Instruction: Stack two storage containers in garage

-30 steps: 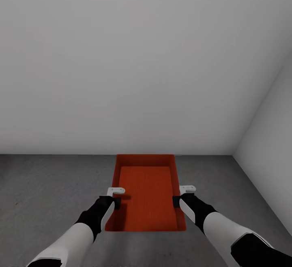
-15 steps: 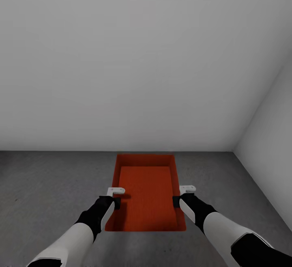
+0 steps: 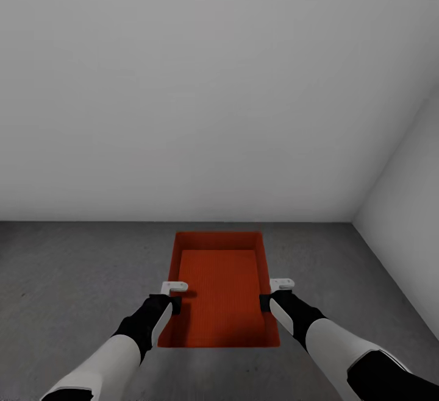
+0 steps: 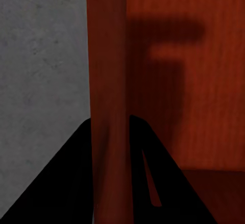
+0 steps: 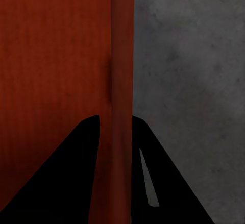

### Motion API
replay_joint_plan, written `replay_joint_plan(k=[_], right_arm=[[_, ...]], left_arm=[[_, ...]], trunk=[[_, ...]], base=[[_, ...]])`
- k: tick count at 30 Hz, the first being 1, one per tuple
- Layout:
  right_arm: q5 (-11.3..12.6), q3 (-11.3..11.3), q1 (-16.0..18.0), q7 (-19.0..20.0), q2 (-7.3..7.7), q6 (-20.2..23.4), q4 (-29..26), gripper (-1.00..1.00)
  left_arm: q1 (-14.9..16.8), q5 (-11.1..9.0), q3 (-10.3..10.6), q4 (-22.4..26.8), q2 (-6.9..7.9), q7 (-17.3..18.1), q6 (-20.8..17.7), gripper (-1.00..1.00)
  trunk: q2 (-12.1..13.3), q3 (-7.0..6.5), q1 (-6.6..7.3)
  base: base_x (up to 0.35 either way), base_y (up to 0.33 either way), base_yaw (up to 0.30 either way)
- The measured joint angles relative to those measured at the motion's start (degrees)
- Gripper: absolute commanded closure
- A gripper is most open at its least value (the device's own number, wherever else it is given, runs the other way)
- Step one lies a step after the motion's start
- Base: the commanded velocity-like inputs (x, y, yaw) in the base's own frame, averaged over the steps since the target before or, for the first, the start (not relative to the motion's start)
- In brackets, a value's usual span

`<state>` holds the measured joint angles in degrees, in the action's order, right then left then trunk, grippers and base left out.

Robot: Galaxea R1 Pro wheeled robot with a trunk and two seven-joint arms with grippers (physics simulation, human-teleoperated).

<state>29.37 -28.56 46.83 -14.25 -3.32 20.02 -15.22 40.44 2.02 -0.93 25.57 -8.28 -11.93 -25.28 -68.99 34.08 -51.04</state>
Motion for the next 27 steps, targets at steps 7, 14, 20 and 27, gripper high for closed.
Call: replay_joint_plan(k=[7, 14, 20, 27], right_arm=[[0.0, 0.0, 0.0, 0.0, 0.00, 0.0, 0.0, 1.00], [0.0, 0.0, 0.0, 0.0, 0.00, 0.0, 0.0, 1.00], [0.0, 0.0, 0.0, 0.0, 0.00, 0.0, 0.0, 1.00], [0.0, 0.0, 0.0, 0.0, 0.00, 0.0, 0.0, 1.00]], left_arm=[[0.0, 0.0, 0.0, 0.0, 0.00, 0.0, 0.0, 1.00], [0.0, 0.0, 0.0, 0.0, 0.00, 0.0, 0.0, 1.00], [0.0, 0.0, 0.0, 0.0, 0.00, 0.0, 0.0, 1.00], [0.0, -0.1, 0.1, 0.0, 0.01, 0.0, 0.0, 1.00]], trunk=[[-2.8, 1.91, -1.54], [-5.6, 3.82, -3.08], [-8.0, 5.46, -4.39], [-10.8, 7.37, -5.93]], base=[[0.000, 0.000, 0.000], [0.000, 0.000, 0.000], [0.000, 0.000, 0.000], [0.000, 0.000, 0.000]])
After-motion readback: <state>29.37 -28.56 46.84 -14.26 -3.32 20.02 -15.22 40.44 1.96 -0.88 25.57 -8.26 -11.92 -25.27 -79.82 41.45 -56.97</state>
